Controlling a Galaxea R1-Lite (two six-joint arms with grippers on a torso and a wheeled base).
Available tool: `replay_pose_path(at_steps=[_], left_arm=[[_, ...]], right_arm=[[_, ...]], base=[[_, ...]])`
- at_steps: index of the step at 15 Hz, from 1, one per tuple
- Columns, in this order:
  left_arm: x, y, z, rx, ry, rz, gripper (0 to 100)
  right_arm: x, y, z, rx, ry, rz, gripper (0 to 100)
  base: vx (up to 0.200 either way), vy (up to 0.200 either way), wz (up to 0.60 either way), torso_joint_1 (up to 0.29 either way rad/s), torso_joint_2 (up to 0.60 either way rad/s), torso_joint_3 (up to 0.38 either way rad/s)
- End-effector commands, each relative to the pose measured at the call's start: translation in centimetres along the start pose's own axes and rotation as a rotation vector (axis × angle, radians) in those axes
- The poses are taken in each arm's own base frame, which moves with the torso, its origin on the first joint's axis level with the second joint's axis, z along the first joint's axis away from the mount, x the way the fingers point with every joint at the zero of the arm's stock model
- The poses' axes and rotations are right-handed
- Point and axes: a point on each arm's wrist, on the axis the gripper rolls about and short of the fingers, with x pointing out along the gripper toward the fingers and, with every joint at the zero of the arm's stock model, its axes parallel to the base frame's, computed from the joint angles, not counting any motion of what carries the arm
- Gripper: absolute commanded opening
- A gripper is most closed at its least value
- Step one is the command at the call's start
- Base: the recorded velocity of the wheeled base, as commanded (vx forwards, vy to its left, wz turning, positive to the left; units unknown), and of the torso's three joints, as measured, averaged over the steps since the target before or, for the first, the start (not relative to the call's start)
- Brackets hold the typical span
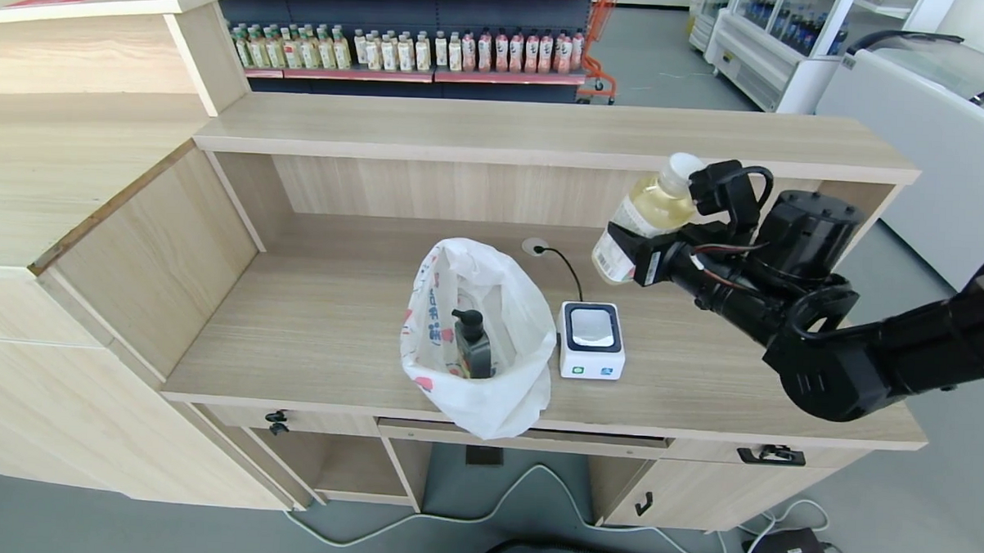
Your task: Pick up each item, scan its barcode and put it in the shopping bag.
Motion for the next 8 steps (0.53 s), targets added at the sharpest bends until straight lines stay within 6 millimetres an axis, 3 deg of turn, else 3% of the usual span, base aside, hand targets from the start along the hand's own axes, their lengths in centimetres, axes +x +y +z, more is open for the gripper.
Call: replay_pose_path(at_steps=[1,8], left_arm=[[0.00,0.00,0.00,0.003,0.000,0.001,100],[0.00,0.00,0.00,0.000,0.000,0.001,100]], right_arm=[[-0.75,0.71,1.67,0.003,-0.032,0.015,0],[-0.34,1.19,0.90,0.016,-0.014,0.028,0]], base=[[0.000,0.000,0.00,0.000,0.00,0.000],[0.000,0.200,0.00,0.002,0.00,0.002]])
